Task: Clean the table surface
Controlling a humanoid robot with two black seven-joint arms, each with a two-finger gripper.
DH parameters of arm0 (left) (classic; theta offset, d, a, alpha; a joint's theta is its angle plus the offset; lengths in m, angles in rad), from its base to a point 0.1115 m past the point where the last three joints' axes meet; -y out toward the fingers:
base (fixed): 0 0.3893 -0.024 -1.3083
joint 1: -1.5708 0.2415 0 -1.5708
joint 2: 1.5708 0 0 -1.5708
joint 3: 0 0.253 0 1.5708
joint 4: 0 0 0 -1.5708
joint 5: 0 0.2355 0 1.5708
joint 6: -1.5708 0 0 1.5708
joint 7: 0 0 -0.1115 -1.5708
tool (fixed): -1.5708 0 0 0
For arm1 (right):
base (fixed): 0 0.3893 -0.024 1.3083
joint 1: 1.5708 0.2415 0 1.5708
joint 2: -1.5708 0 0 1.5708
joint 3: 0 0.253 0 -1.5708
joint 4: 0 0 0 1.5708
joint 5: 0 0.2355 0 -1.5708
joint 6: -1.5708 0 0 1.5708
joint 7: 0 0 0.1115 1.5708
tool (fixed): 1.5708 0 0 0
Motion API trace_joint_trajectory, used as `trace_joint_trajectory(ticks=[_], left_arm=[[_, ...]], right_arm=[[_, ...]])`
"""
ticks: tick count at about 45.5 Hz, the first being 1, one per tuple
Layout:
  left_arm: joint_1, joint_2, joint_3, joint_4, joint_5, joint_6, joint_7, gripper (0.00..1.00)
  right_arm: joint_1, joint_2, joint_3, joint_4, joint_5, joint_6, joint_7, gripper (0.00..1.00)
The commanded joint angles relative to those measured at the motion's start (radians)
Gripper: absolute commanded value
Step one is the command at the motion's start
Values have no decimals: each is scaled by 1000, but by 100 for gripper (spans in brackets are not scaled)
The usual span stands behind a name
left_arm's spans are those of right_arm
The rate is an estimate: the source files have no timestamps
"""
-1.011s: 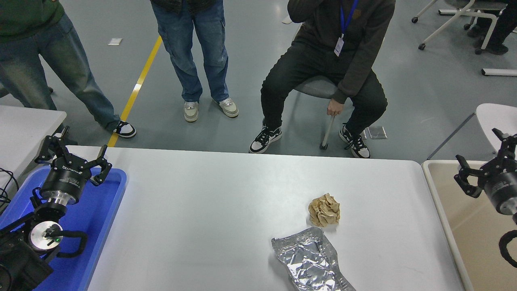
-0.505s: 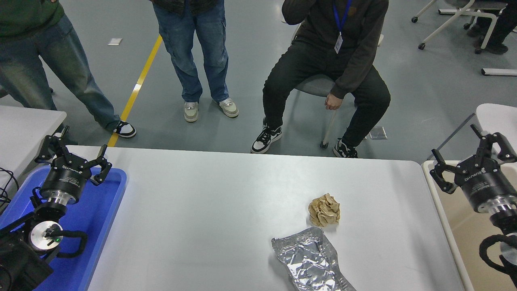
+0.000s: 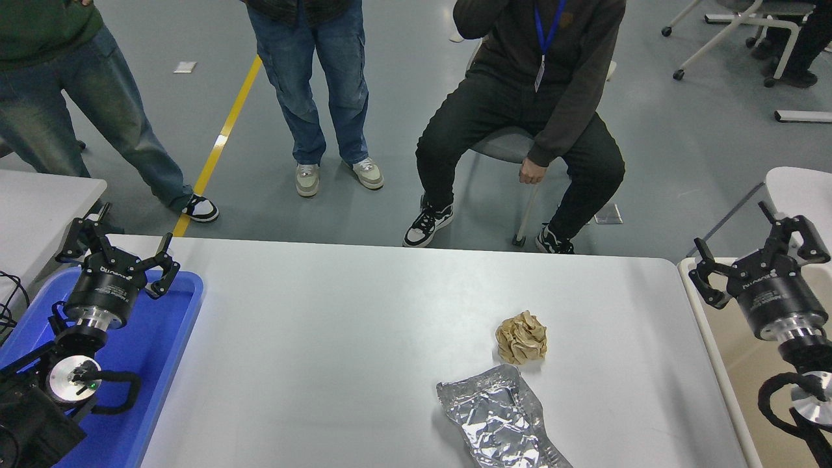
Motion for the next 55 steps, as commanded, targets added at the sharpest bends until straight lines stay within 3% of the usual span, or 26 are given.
trace_joint_trajectory(ticks=[1,17,55], left_arm=[[0,0,0,0,0,0,0,100],[0,0,0,0,0,0,0,100],[0,0,0,0,0,0,0,100]], right_arm=[[65,30,-71,-108,-50,-51,55,99],[91,76,-104,-125,-36,-43,125,99],[80,80,-127,-123,-35,-43,130,99]])
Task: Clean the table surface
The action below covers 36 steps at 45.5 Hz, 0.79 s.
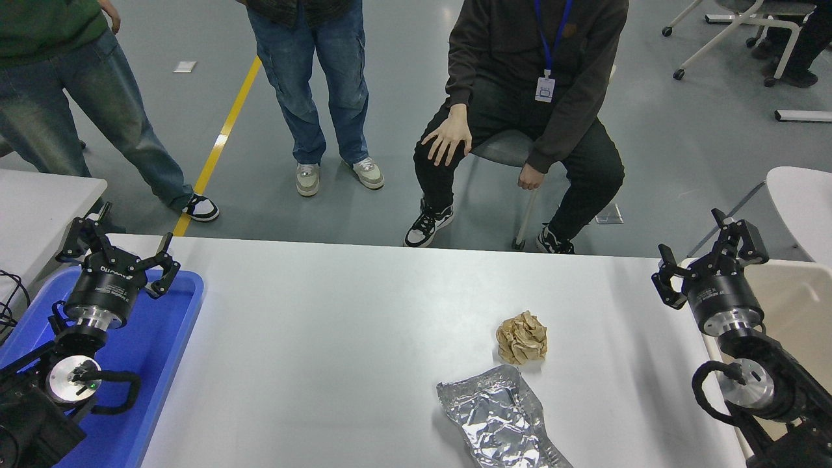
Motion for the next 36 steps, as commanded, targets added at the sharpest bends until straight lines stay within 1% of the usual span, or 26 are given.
trace_joint_trajectory(ticks=[1,16,21,28,31,36], left_arm=[[0,0,0,0,0,0,0,100],[0,0,0,0,0,0,0,100],[0,0,0,0,0,0,0,100],[2,0,0,0,0,0,0,100],[0,0,0,0,0,0,0,100],[0,0,0,0,0,0,0,100]], right_arm=[[-2,0,-3,0,0,0,1,99],[2,-17,-57,40,-14,0,-2,99],[25,-87,-150,64,-15,2,-7,99],[59,-199,-317,173,-28,8,-7,99],[76,-233,-379,220,-67,8,-10,99],[111,-276,-502,267,-190,8,-16,99]])
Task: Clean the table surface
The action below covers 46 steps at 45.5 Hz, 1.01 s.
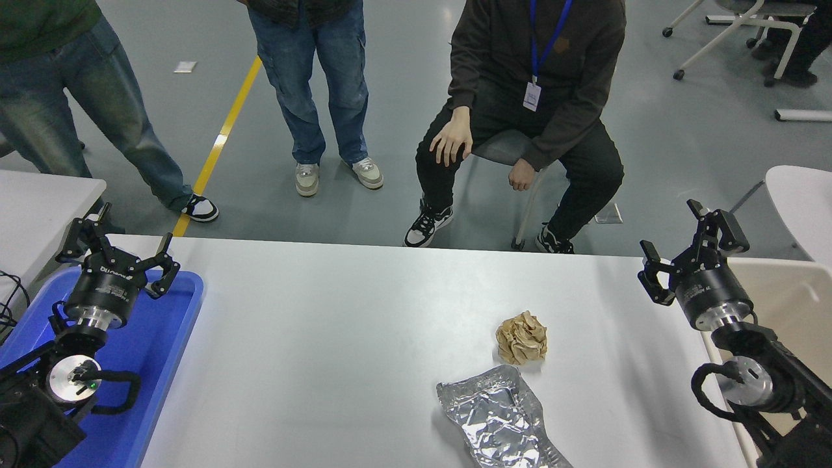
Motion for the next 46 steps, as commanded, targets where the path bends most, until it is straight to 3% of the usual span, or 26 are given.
trace_joint_trajectory(ticks=[1,31,46], left_arm=[[0,0,0,0,0,0,0,100],[0,0,0,0,0,0,0,100],[0,0,0,0,0,0,0,100]], right_arm=[[62,-117,-250,120,-160,2,-11,99],[485,-187,-1036,174,-798,-104,-42,99],[609,-125,-1232,168,-872,-104,-25,99]])
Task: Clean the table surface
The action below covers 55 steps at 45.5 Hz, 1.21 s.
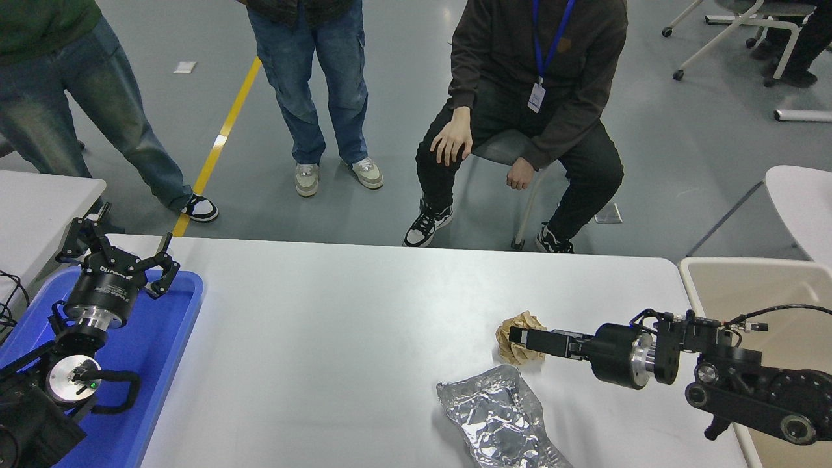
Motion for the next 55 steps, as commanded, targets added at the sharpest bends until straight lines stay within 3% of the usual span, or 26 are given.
trace_joint_trajectory(ticks=[1,8,17,55], left_arm=[[0,0,0,0,0,0,0,100],[0,0,0,0,0,0,0,100],[0,0,0,0,0,0,0,100],[0,0,0,0,0,0,0,100]], right_arm=[[103,48,-173,-8,-88,-5,5,99],[130,105,-233,-64,-88,-36,-35,99],[135,137,-252,-78,-68,-43,-194,99],[100,168,-287,-74,-45,-33,-185,96]])
